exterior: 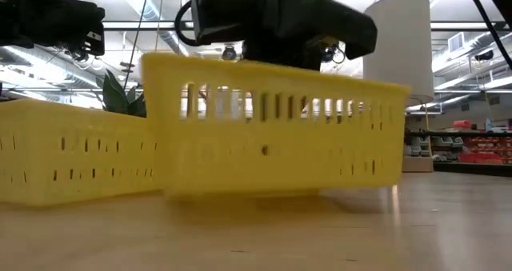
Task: Stack baskets on shelf by color
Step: Stack the bottom right yellow bin on the top yellow bin
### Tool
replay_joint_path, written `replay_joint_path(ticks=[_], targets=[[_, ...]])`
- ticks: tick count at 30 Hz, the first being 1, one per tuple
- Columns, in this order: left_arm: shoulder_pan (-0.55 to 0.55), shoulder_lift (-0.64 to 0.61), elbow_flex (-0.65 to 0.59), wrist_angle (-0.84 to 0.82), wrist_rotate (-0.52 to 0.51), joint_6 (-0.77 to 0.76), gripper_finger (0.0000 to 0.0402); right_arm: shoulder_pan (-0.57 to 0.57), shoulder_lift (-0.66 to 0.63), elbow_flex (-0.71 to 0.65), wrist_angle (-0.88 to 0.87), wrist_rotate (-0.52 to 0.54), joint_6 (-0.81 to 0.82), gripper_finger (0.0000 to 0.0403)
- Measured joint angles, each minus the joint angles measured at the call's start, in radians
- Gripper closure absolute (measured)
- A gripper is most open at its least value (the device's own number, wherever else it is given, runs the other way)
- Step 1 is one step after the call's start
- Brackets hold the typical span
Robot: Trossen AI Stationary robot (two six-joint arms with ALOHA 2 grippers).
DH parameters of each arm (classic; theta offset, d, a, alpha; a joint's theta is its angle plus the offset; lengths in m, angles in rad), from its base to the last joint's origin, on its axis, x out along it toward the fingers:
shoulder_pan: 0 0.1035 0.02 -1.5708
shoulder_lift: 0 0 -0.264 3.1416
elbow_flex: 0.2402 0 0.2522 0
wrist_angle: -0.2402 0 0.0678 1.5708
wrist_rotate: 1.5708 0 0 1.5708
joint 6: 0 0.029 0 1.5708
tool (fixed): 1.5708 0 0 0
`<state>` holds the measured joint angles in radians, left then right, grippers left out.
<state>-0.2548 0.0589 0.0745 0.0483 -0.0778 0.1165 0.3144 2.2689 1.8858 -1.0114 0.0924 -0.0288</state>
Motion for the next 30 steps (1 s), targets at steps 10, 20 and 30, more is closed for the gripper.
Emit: replay_joint_path(ticks=[10,20,30], targets=[[0.000,0.000,0.000,0.000,0.000,0.000,0.0344,0.013,-0.001,0.000,-0.031,-0.015,0.011,0.0386],[0.000,0.000,0.000,0.000,0.000,0.000,0.0338,0.019,-0.033,-0.005,-0.079,-0.014,0.056,0.0389],[0.000,0.000,0.000,0.000,0.000,0.000,0.0346,0.019,-0.045,0.008,-0.104,-0.009,0.079,0.0389]])
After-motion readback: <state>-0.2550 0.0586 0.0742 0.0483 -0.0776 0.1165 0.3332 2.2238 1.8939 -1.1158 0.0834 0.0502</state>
